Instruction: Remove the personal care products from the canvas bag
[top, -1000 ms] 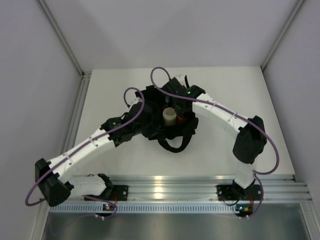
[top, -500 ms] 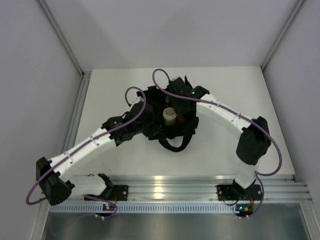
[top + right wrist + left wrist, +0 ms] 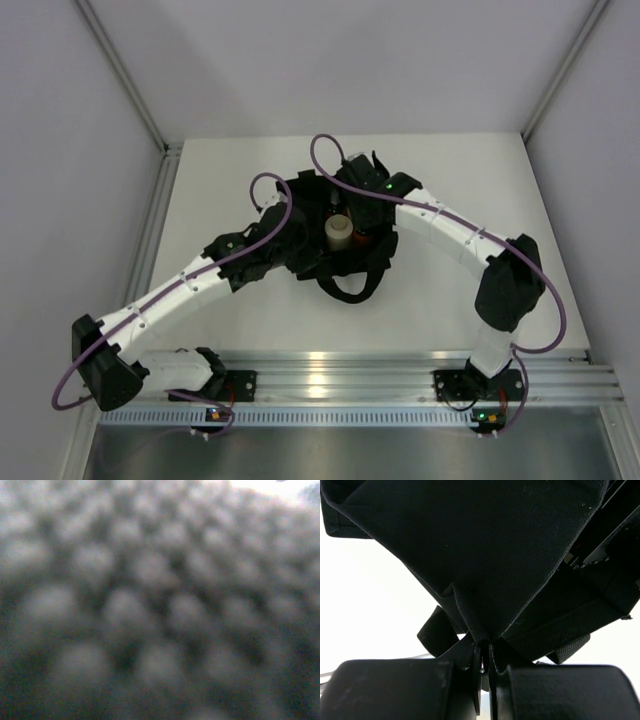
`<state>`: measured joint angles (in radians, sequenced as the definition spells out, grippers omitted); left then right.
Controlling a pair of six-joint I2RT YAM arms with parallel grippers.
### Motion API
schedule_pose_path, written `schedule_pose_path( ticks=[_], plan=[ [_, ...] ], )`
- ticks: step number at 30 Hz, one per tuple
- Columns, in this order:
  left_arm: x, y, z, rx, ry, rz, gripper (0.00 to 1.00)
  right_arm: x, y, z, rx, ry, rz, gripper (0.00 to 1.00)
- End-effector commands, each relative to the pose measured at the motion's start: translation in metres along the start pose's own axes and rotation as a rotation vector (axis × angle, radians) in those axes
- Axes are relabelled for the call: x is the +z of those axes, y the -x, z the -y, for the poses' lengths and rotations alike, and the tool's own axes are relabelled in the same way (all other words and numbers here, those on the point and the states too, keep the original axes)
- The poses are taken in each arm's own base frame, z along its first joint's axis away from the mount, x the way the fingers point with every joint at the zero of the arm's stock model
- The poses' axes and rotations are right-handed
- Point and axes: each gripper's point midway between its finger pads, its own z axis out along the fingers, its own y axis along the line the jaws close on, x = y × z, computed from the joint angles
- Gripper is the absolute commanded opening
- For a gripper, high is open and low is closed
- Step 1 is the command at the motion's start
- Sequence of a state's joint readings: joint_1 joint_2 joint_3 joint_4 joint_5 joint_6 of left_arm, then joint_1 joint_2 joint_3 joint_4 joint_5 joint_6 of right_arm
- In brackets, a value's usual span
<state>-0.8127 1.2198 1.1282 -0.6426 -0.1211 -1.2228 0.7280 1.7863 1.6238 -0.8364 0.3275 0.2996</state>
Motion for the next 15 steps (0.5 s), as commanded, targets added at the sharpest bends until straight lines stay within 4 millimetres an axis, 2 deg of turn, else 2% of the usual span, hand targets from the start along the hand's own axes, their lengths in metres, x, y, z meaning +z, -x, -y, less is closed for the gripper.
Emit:
schedule_pose_path(
  ticks=[1,5,7,8,9,10,15],
  plan=[
    [-0.004,0.008,0.009,0.002,-0.023,0.023,0.00,0.009,-0.032,0.021,-0.027,-0.064,-0.123,0.24],
    [-0.003,0.008,0.009,0.004,-0.020,0.020,0.00,0.011,-0.033,0.024,-0.042,-0.075,-0.126,0.21],
    [-0.002,0.008,0.009,0.005,-0.020,0.018,0.00,0.010,-0.033,0.024,-0.045,-0.075,-0.125,0.13],
    [-0.002,0.008,0.009,0.004,-0.021,0.019,0.00,0.010,-0.032,0.024,-0.051,-0.074,-0.124,0.13],
    [-0.002,0.008,0.009,0.005,-0.020,0.018,0.00,0.010,-0.031,0.024,-0.055,-0.072,-0.120,0.03],
    [-0.002,0.008,0.009,0.005,-0.020,0.018,0.00,0.008,-0.030,0.024,-0.064,-0.069,-0.115,0.00],
    [0.001,0.006,0.006,0.004,-0.009,0.012,0.00,-0.007,-0.006,0.025,-0.080,-0.052,-0.012,0.00]
  ],
)
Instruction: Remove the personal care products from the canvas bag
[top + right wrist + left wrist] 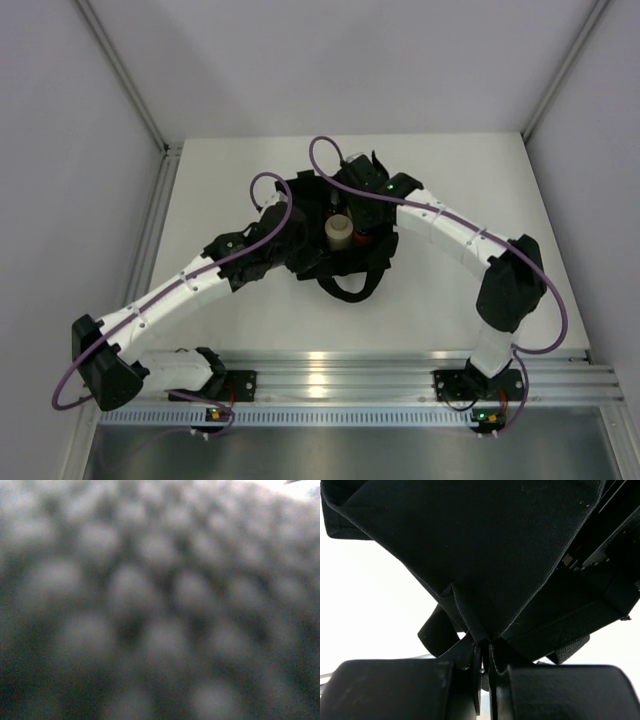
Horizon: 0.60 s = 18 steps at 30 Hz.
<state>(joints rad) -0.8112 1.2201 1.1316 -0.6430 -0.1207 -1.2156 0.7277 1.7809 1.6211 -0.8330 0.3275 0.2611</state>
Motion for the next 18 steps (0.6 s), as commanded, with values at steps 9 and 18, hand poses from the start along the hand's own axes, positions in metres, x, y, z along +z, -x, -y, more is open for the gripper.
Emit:
schedule_pose_path(
  ticks=[9,18],
  plan=[
    [0.002,0.006,0.008,0.000,-0.009,0.012,0.00,-0.039,0.033,0.019,-0.078,0.024,0.173,0.00],
    [0.004,0.005,0.007,0.004,-0.002,0.009,0.00,-0.053,0.053,0.016,-0.058,0.039,0.244,0.00]
  ],
)
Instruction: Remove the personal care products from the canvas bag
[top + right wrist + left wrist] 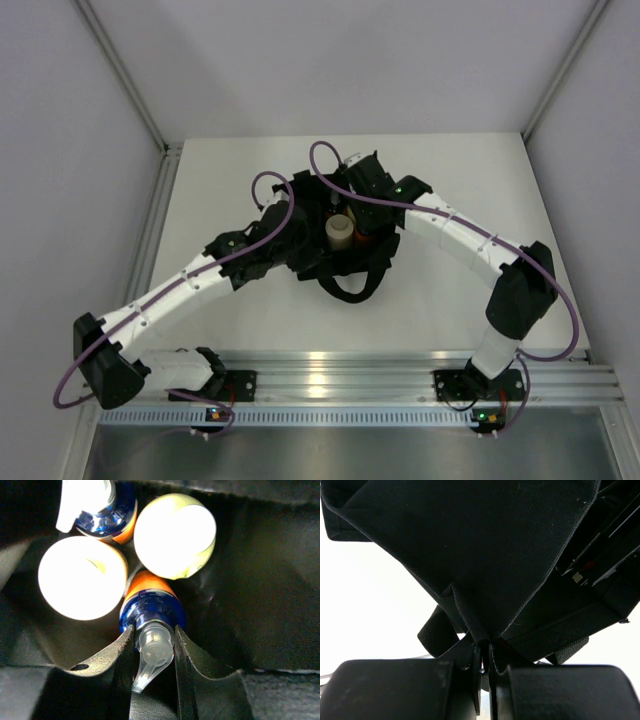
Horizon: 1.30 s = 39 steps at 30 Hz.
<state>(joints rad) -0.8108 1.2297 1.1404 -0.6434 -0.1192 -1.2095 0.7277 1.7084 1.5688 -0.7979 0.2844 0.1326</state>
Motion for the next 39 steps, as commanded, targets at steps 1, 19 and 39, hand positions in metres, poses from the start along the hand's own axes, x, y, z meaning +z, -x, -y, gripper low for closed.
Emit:
schedule_pose_path(
  ticks=[1,19,39],
  plan=[
    [0.003,0.005,0.006,-0.001,-0.004,0.011,0.00,-0.038,0.055,0.017,0.052,-0.021,0.208,0.00],
    [0.005,0.006,0.010,0.008,-0.006,0.007,0.00,-0.077,0.073,0.022,0.067,0.001,0.288,0.00],
    [-0.010,0.021,0.036,0.139,-0.076,0.054,0.00,-0.043,0.058,0.014,0.057,-0.027,0.215,0.00]
  ],
)
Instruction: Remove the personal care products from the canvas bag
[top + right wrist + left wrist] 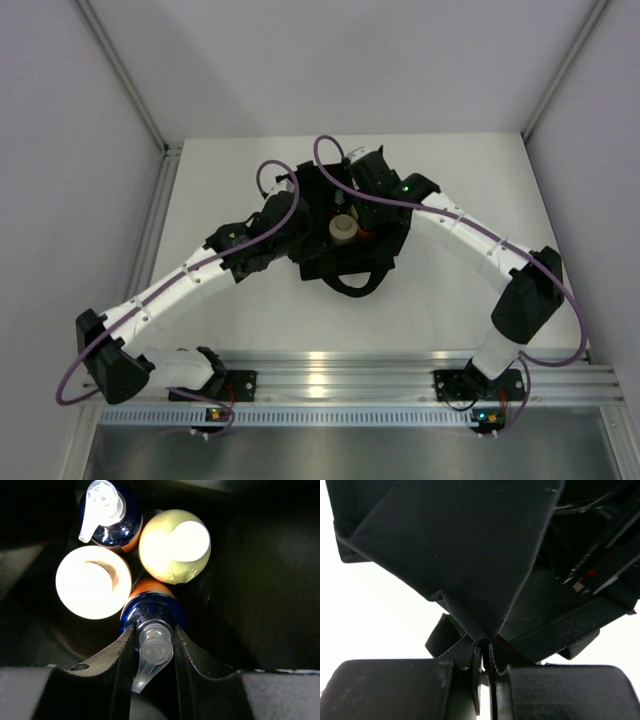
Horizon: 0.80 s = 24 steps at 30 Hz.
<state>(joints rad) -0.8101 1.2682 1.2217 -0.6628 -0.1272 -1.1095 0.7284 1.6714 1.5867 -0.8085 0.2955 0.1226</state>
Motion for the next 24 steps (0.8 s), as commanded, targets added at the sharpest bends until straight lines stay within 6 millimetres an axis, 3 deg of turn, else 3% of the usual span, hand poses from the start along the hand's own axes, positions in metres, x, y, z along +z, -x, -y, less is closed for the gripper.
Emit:
schedule_pose_path(
  ticks=[1,7,15,24],
  plan=[
    [-0.007,0.013,0.020,0.046,-0.060,0.035,0.00,-0.028,0.053,0.009,0.058,-0.025,0.186,0.00],
    [-0.013,0.017,0.026,0.077,-0.084,0.041,0.00,-0.045,0.072,0.011,0.074,-0.024,0.247,0.00],
    [-0.004,0.009,0.023,0.080,-0.071,0.005,0.00,-0.062,0.080,-0.002,0.118,0.062,0.281,0.00],
    [-0.004,0.007,0.023,0.081,-0.073,-0.002,0.00,-0.091,0.094,0.000,0.111,0.063,0.326,0.00]
  ],
)
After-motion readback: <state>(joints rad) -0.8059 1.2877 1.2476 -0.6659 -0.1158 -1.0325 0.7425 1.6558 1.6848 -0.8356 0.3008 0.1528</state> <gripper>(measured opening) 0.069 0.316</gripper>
